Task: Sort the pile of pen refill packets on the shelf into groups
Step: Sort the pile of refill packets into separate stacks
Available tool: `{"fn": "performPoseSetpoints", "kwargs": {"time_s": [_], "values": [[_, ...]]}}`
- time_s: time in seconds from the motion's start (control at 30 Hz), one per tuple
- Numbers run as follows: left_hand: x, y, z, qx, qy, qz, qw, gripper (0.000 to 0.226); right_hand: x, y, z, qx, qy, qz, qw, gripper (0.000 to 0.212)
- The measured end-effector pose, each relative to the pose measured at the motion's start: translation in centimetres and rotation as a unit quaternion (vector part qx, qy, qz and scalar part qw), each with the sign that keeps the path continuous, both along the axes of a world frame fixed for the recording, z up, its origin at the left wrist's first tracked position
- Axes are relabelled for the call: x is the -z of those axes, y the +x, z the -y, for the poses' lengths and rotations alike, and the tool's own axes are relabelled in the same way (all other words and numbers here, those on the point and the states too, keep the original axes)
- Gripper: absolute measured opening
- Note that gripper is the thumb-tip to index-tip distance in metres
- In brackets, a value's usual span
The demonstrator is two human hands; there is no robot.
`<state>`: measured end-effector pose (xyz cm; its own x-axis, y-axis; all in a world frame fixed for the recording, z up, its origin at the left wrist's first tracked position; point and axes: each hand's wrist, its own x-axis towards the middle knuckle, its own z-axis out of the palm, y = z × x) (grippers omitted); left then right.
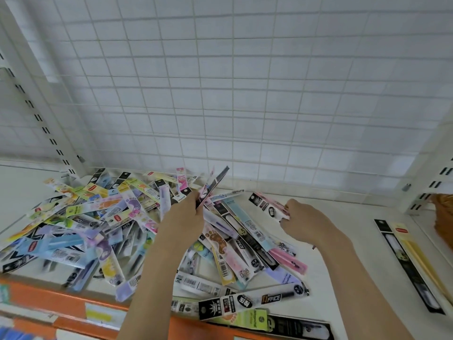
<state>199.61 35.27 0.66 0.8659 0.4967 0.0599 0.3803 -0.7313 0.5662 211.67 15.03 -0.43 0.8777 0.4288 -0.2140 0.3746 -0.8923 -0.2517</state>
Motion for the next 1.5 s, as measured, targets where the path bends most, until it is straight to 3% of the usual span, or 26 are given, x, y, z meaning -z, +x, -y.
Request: {"fn": "performPoseSetpoints", "kwargs": {"time_s": [0.33,0.6,0.77,0.9,1.0,1.1,1.2,1.27,1.5], "values": [[0.5,-1.0,-0.9,-0.059,0.018,-0.037,0.997,0.033,1.4,-0.8,-4.2,-0.012,0.035,0.000,0.999,0.035],[0.9,-1.1,-1.9,-0.097,0.037,-0.073,0.992,0.038,1.5,-0.7,-4.3,-0.051,0.014,-0.032,0.998,0.024],[0.1,0.7,-1.3,-0.124,0.068,-0.065,0.988,0.035,0.8,-0.5,-2.2,-0.062,0.057,-0.037,0.996,0.024],[0.3,2.8,-0.5,-0.145,0.095,-0.128,0.976,0.060,0.8,-0.7,-0.8,-0.042,0.066,-0.030,0.996,0.025],[0.9,3.5,-0.4,-0.153,0.111,-0.178,0.966,0.067,1.1,-0.9,-0.2,-0.033,0.067,-0.022,0.997,0.024],[1.1,3.9,-0.8,-0.152,0.070,-0.187,0.968,0.055,1.3,-1.3,0.2,-0.037,0.082,-0.015,0.996,0.011],[0.8,3.7,-1.4,-0.146,-0.007,-0.155,0.977,0.024,1.4,-1.9,0.2,-0.033,0.112,-0.001,0.993,0.026],[0.4,3.2,-1.8,-0.139,-0.042,-0.133,0.980,0.016,1.4,-2.3,0.2,-0.019,0.120,0.016,0.992,0.036],[-1.0,-0.2,-1.3,-0.097,-0.145,-0.044,0.984,0.026,1.2,-2.7,-0.9,-0.028,0.118,0.032,0.992,0.040]]}}
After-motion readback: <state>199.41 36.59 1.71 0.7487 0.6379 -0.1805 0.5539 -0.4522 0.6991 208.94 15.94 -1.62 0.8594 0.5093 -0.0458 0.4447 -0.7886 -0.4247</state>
